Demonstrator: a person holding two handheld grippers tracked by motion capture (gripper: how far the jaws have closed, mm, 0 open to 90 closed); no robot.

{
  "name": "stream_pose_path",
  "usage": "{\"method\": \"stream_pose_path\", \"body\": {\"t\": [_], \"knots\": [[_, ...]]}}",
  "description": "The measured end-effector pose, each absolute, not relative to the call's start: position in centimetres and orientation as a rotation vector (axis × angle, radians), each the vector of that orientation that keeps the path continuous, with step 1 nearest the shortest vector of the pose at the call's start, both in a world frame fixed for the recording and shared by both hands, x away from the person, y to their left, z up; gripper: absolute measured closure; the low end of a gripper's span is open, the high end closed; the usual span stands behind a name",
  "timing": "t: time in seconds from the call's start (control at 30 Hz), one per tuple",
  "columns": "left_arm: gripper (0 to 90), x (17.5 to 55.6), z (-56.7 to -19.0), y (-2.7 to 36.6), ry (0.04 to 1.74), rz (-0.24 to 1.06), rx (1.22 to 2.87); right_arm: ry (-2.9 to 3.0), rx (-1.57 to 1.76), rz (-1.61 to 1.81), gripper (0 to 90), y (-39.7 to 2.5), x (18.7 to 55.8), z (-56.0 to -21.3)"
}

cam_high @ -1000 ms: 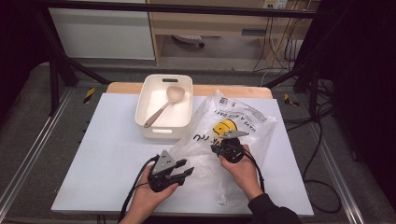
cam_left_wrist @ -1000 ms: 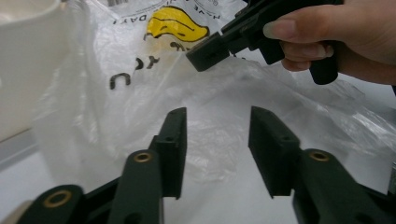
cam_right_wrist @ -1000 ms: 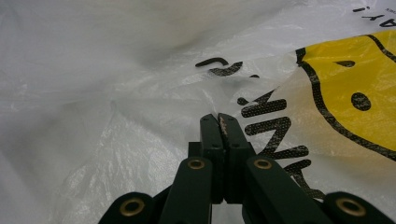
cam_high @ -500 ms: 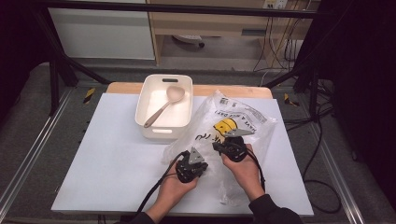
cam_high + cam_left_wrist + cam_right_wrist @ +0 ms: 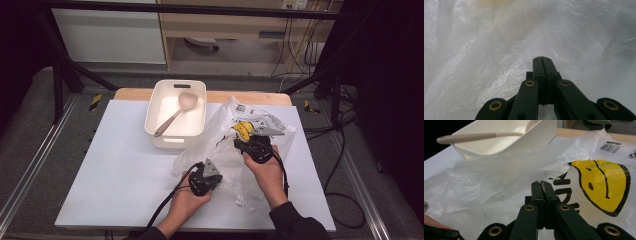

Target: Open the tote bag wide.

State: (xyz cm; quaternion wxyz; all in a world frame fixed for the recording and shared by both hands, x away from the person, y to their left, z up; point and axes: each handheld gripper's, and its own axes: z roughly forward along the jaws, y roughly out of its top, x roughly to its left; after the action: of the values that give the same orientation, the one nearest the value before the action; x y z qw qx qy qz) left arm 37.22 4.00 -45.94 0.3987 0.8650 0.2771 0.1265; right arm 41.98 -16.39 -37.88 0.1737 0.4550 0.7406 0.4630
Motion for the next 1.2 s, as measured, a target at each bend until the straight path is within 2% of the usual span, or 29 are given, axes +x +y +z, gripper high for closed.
{"method": "stream_pose_path", "body": {"t": [0.57,0.77,1.2], "knots": [[90.0,38.1,-45.6,3.8,0.649,0.299,2.235,2.035,1.258,1.343,90.0,-16.6,41.9,-32.6],[90.0,38.3,-45.5,3.5,0.612,0.326,2.262,2.031,1.238,1.342,90.0,-16.6,41.6,-31.5],[90.0,38.9,-45.2,3.4,0.593,0.295,2.29,1.998,1.221,1.352,90.0,-17.2,42.1,-29.2]]}}
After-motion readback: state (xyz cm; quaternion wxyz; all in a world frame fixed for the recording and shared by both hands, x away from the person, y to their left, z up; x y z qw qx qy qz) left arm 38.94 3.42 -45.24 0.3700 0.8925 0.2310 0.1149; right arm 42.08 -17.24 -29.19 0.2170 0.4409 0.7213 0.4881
